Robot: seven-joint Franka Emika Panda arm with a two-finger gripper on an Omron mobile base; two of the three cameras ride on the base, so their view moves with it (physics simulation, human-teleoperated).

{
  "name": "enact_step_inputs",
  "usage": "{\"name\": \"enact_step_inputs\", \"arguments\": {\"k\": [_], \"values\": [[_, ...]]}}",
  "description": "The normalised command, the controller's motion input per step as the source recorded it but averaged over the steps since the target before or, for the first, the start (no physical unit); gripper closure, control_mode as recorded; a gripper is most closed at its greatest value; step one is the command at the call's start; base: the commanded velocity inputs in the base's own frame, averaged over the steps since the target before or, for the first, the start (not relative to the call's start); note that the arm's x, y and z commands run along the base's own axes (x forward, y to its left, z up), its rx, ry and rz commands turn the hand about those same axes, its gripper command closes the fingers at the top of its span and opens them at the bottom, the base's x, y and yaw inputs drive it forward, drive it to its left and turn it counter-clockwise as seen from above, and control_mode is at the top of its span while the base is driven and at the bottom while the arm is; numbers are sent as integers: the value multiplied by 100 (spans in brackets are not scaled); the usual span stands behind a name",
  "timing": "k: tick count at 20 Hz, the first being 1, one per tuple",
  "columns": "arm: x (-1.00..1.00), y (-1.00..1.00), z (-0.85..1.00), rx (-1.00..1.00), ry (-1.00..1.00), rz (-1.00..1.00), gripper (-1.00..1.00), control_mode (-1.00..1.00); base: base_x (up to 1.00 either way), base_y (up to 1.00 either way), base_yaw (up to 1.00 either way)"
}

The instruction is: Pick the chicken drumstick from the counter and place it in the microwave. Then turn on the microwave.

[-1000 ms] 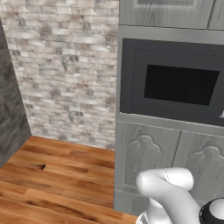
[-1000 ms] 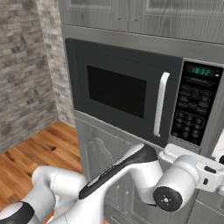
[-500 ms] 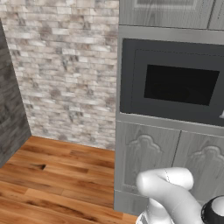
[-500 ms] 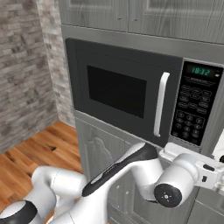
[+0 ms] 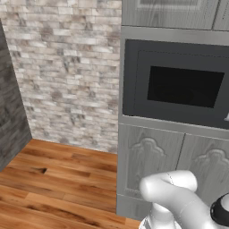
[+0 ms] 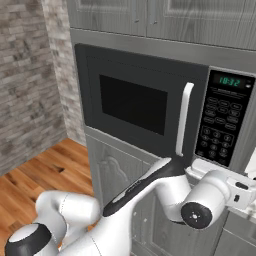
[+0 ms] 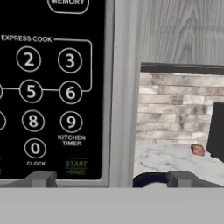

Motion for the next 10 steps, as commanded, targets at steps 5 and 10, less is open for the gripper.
{"name": "enact_step_inputs", "arguments": {"k": [5, 10], "values": [[8, -18, 0, 0, 0, 0, -100, -100, 0, 0, 0], [0, -4, -7, 0, -1, 0, -100, -100, 0, 0, 0]]}}
